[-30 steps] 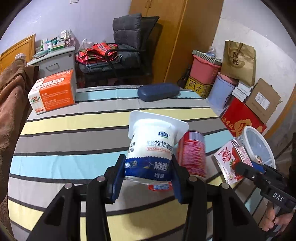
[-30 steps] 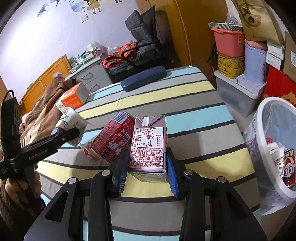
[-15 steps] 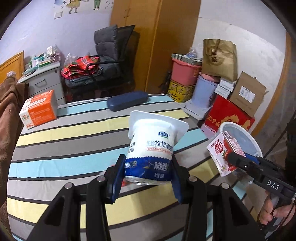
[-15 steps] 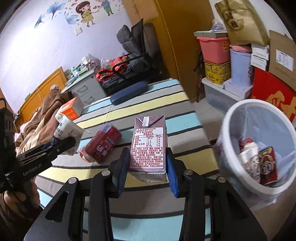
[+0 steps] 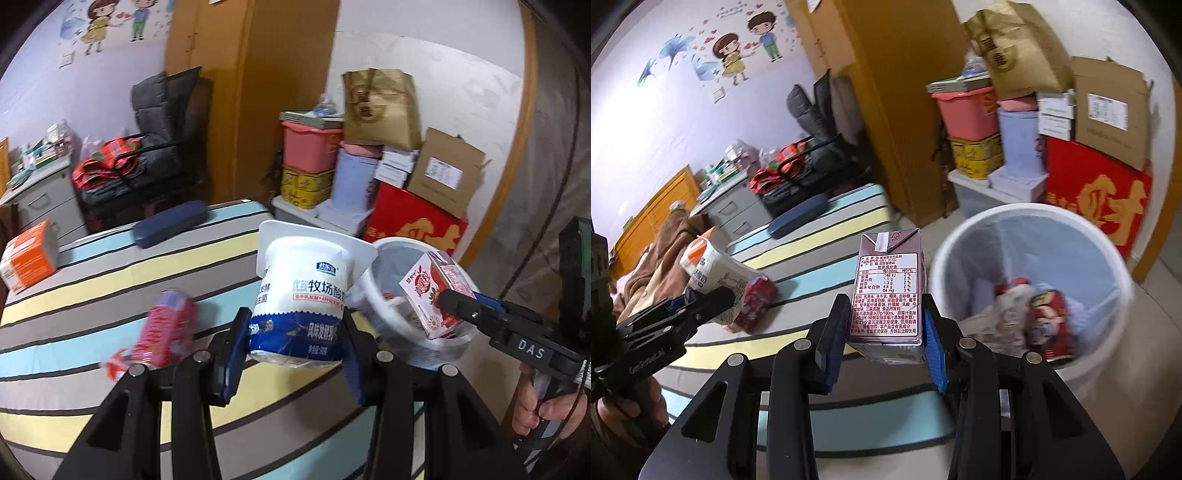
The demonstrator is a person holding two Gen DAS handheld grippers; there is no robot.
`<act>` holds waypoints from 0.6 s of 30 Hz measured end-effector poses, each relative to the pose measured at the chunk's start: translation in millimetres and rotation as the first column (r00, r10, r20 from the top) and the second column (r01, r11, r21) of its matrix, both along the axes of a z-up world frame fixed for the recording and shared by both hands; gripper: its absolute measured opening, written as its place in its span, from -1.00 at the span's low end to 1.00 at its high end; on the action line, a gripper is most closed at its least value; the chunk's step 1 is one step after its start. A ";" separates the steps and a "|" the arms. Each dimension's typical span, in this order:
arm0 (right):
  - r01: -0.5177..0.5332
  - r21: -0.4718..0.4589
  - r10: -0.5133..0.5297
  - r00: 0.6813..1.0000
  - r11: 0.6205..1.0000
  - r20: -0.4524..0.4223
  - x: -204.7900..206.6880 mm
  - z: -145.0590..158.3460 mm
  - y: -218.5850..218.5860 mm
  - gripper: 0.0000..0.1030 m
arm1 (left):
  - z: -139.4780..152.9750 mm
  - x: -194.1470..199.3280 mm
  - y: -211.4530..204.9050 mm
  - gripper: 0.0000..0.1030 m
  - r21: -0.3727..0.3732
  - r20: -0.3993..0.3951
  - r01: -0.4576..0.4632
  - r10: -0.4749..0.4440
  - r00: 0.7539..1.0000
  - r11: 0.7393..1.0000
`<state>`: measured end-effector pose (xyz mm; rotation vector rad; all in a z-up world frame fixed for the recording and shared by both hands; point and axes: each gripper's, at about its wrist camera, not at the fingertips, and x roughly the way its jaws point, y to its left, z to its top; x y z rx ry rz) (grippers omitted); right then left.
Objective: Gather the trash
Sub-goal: 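Carry yogurt cup and juice carton over the trash bin with both tools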
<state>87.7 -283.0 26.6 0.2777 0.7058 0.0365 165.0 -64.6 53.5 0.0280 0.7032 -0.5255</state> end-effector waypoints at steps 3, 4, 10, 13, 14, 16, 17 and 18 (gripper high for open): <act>0.033 0.002 -0.033 0.999 0.999 0.001 -3.6 0.4 -16.7 -0.24 | 1.1 -2.9 -20.9 -0.09 -0.004 0.004 0.038 -0.038 0.999 0.999; 0.045 0.001 -0.045 0.999 0.999 -0.001 -4.7 0.3 -23.5 -0.24 | 1.3 -3.5 -28.2 -0.08 -0.003 0.003 0.052 -0.052 0.999 0.999; 0.091 -0.011 -0.091 0.996 0.996 -0.007 -9.4 1.5 -52.0 -0.24 | -1.3 -7.1 -75.6 -0.08 0.008 -0.010 0.130 -0.130 0.992 0.992; 0.106 -0.013 -0.106 0.994 0.994 -0.014 -12.2 -0.3 -63.7 -0.24 | -4.8 -10.1 -95.9 -0.08 0.015 -0.020 0.165 -0.165 0.986 0.986; 0.113 -0.015 -0.114 0.993 0.993 -0.022 -12.0 -1.6 -68.5 -0.24 | -6.5 -10.7 -103.6 -0.08 0.016 -0.025 0.179 -0.178 0.984 0.984; 0.115 -0.014 -0.116 0.993 0.993 -0.029 -12.1 -3.3 -74.6 -0.24 | -8.9 -12.6 -115.3 -0.08 0.019 -0.033 0.202 -0.201 0.979 0.979; 0.115 -0.012 -0.116 0.993 0.993 -0.036 -11.3 -4.5 -78.2 -0.24 | -10.0 -13.6 -121.3 -0.08 0.021 -0.034 0.213 -0.212 0.977 0.977; 0.119 -0.012 -0.120 0.992 0.993 -0.043 -10.7 -5.6 -81.4 -0.24 | -11.7 -13.9 -127.8 -0.08 0.024 -0.038 0.222 -0.221 0.975 0.975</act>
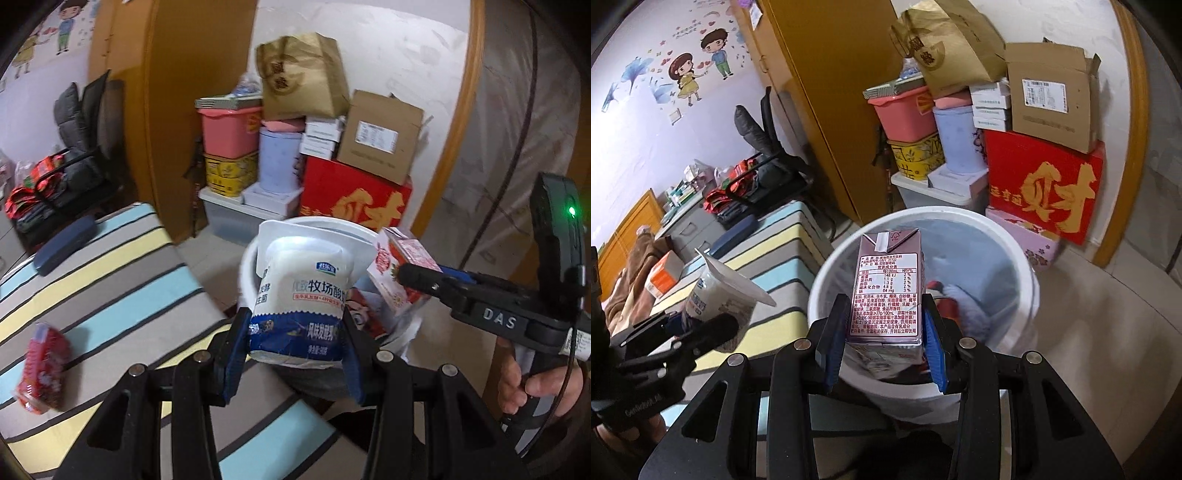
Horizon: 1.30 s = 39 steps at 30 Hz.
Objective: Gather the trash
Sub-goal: 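Carry yogurt cup and juice carton over the trash bin with both tools, then open the left tool over the bin while the right tool releases the juice carton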
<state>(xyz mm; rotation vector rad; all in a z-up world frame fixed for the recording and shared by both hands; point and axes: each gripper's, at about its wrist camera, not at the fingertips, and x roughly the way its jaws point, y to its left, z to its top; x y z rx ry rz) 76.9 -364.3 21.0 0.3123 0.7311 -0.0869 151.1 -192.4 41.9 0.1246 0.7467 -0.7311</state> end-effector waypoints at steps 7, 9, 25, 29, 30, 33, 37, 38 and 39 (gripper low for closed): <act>0.006 0.000 -0.006 0.999 1.000 -0.052 8.3 -10.7 -19.7 -0.24 | -11.7 6.1 -35.1 -0.08 0.009 -0.038 0.041 -0.041 0.998 0.999; -0.001 0.014 0.002 0.997 1.000 -0.078 12.6 -15.4 -24.5 -0.24 | -16.5 8.9 -42.4 -0.08 0.019 -0.049 0.045 -0.044 0.998 0.999; 0.027 0.001 -0.027 0.995 1.000 -0.095 14.2 -18.8 -40.2 0.20 | -31.9 14.0 -52.8 0.16 0.014 -0.104 0.047 -0.045 0.993 0.999; 0.035 0.002 -0.035 0.995 0.999 -0.090 14.0 -17.3 -37.4 0.20 | -27.9 13.6 -46.2 0.18 0.007 -0.101 0.030 -0.029 0.995 1.000; 0.035 0.002 -0.035 0.995 0.999 -0.089 13.7 -16.8 -36.3 0.20 | -27.2 15.1 -44.9 0.18 0.004 -0.101 0.026 -0.025 0.995 1.000; 0.040 -0.002 -0.040 0.996 0.999 -0.080 12.3 -15.0 -33.4 0.20 | -24.3 13.8 -35.1 0.18 -0.008 -0.097 0.014 -0.014 0.995 1.000; 0.044 0.008 -0.044 0.997 0.999 -0.063 10.2 -12.2 -29.2 0.20 | -19.2 11.7 -19.7 0.18 -0.014 -0.084 -0.019 0.017 0.996 1.000; 0.045 0.008 -0.044 0.997 0.999 -0.061 9.6 -11.6 -27.6 0.20 | -18.1 11.7 -16.4 0.18 -0.013 -0.077 -0.026 0.025 0.997 1.000; 0.044 0.007 -0.044 0.997 0.999 -0.060 9.1 -11.4 -26.0 0.20 | -16.8 10.8 -12.8 0.18 -0.013 -0.069 -0.031 0.030 0.997 0.999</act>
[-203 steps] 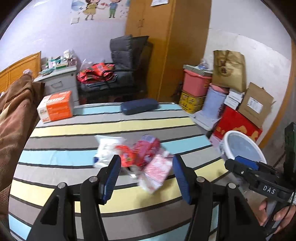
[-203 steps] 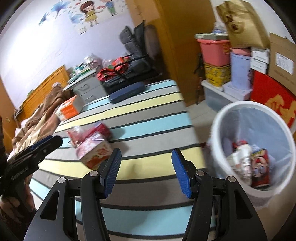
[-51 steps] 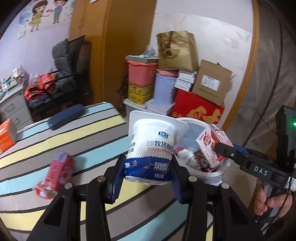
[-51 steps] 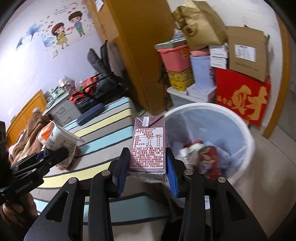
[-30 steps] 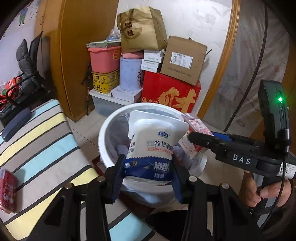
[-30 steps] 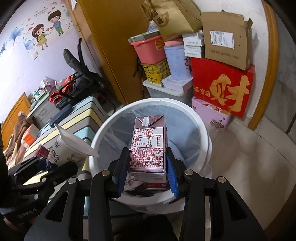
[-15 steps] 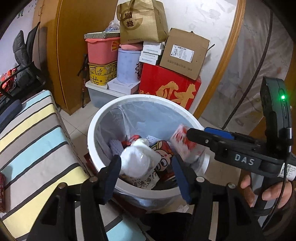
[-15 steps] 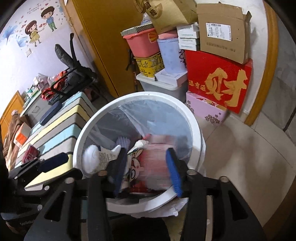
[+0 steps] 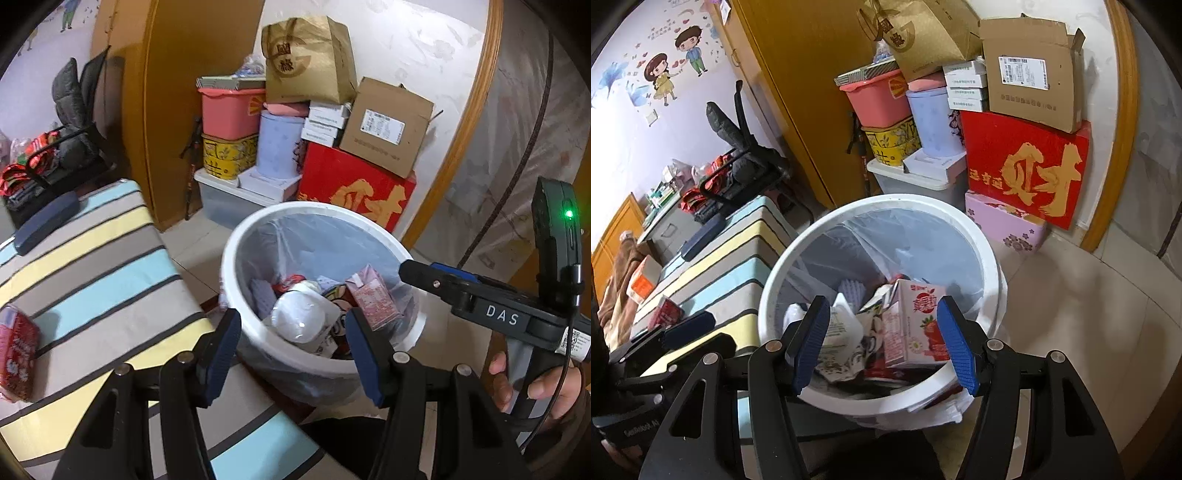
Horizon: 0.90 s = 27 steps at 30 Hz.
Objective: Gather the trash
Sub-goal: 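Move both tools back over the table toward the red can and plastic cup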
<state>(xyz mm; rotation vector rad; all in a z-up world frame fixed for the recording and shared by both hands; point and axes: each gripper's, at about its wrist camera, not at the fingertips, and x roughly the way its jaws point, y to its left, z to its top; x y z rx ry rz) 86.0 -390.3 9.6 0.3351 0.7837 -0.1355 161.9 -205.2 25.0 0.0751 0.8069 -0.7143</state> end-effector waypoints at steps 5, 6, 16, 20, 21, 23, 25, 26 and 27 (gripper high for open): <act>-0.021 -0.002 0.021 1.000 1.000 0.017 -1.9 3.5 12.0 0.20 | 5.3 -5.0 21.9 0.18 -0.004 0.024 -0.040 0.040 0.999 0.999; -0.025 -0.004 0.025 0.999 1.000 0.021 -2.6 4.4 14.5 0.20 | 6.3 -6.1 25.9 0.18 -0.001 0.033 -0.048 0.048 0.998 0.999; -0.099 -0.010 0.100 0.993 0.995 0.061 -1.3 12.3 52.2 0.20 | 16.0 -13.2 77.0 0.18 0.004 0.089 -0.144 0.143 0.986 0.990; -0.135 -0.010 0.136 0.989 0.991 0.064 4.0 11.8 69.5 0.20 | 15.8 -12.9 100.7 0.18 -0.004 0.081 -0.182 0.181 0.980 0.983; -0.143 -0.009 0.144 0.987 0.990 0.065 5.0 11.7 72.8 0.20 | 15.7 -13.3 105.6 0.18 -0.003 0.083 -0.191 0.190 0.978 0.982; -0.158 -0.006 0.158 0.985 0.987 0.065 6.5 11.3 80.1 0.20 | 14.9 -13.0 115.6 0.18 -0.008 0.081 -0.211 0.211 0.974 0.977; -0.176 -0.009 0.176 0.982 0.984 0.062 9.3 10.2 88.6 0.20 | 13.2 -11.7 127.0 0.18 -0.013 0.076 -0.234 0.234 0.969 0.972; -0.182 -0.012 0.182 0.982 0.983 0.059 11.0 9.9 92.5 0.20 | 12.5 -11.1 131.6 0.18 -0.012 0.076 -0.242 0.242 0.967 0.970; -0.189 -0.014 0.189 0.980 0.982 0.058 12.7 9.7 95.9 0.20 | 11.9 -10.8 136.4 0.18 -0.013 0.078 -0.252 0.253 0.964 0.968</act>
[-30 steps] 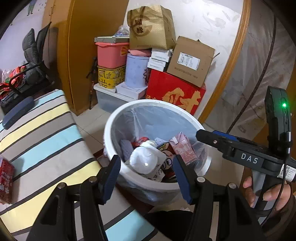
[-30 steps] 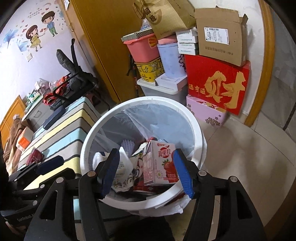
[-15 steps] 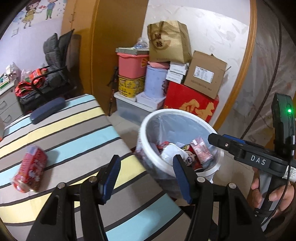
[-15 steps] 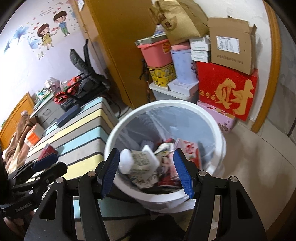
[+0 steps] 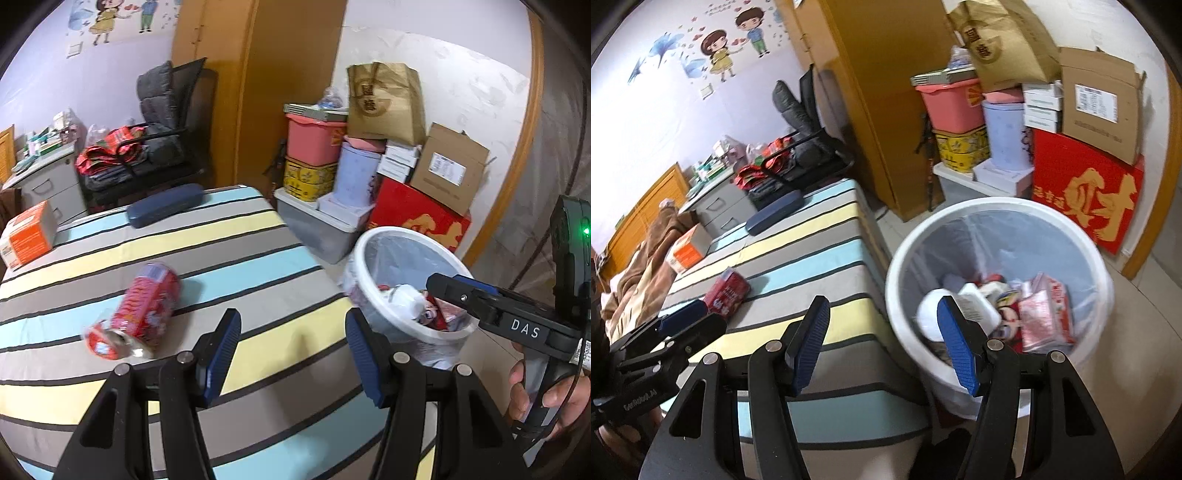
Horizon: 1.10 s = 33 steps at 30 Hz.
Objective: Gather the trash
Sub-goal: 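Move both tools back over the table toward the red can and plastic cup, then grasp the red-capped plastic cup with the left tool while the right tool grasps the red milk can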
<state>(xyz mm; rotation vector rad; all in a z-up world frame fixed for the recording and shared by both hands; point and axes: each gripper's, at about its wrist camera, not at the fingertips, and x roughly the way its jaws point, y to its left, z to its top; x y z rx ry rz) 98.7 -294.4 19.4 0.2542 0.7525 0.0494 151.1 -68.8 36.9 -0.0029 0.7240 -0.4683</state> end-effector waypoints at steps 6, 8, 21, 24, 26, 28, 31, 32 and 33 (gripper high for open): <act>-0.055 0.008 0.056 0.998 0.998 -0.005 8.4 -2.2 25.1 0.20 | -4.5 2.0 45.8 0.19 0.005 0.002 -0.103 0.103 0.995 0.995; -0.079 0.002 0.079 0.997 0.997 -0.011 11.7 -3.4 35.3 0.20 | -7.7 3.0 63.3 0.19 0.006 -0.004 -0.140 0.140 0.990 0.990; -0.175 0.001 0.175 0.983 0.984 -0.046 31.3 -10.6 92.3 0.20 | -37.5 16.1 131.1 0.20 0.032 -0.066 -0.253 0.255 0.965 0.967; -0.198 0.022 0.199 0.979 0.980 -0.054 39.7 -11.8 107.1 0.20 | -43.0 21.0 140.9 0.20 0.033 -0.072 -0.261 0.263 0.962 0.965; -0.210 0.034 0.211 0.976 0.977 -0.056 44.4 -11.8 114.2 0.20 | -46.7 26.6 144.3 0.21 0.033 -0.087 -0.247 0.249 0.965 0.968; -0.222 0.055 0.226 0.972 0.973 -0.065 53.7 -12.6 124.2 0.20 | -52.1 32.9 145.2 0.22 0.048 -0.107 -0.237 0.241 0.965 0.970; -0.233 0.077 0.239 0.968 0.969 -0.075 63.5 -14.6 134.5 0.20 | -55.7 38.8 146.9 0.23 0.050 -0.110 -0.213 0.217 0.970 0.976; -0.235 0.077 0.241 0.967 0.969 -0.081 67.7 -15.4 138.4 0.20 | -57.8 42.1 147.9 0.24 0.049 -0.120 -0.207 0.211 0.970 0.977; -0.238 0.078 0.245 0.966 0.968 -0.085 70.5 -16.5 141.3 0.20 | -60.4 45.8 148.3 0.24 0.051 -0.132 -0.198 0.204 0.970 0.979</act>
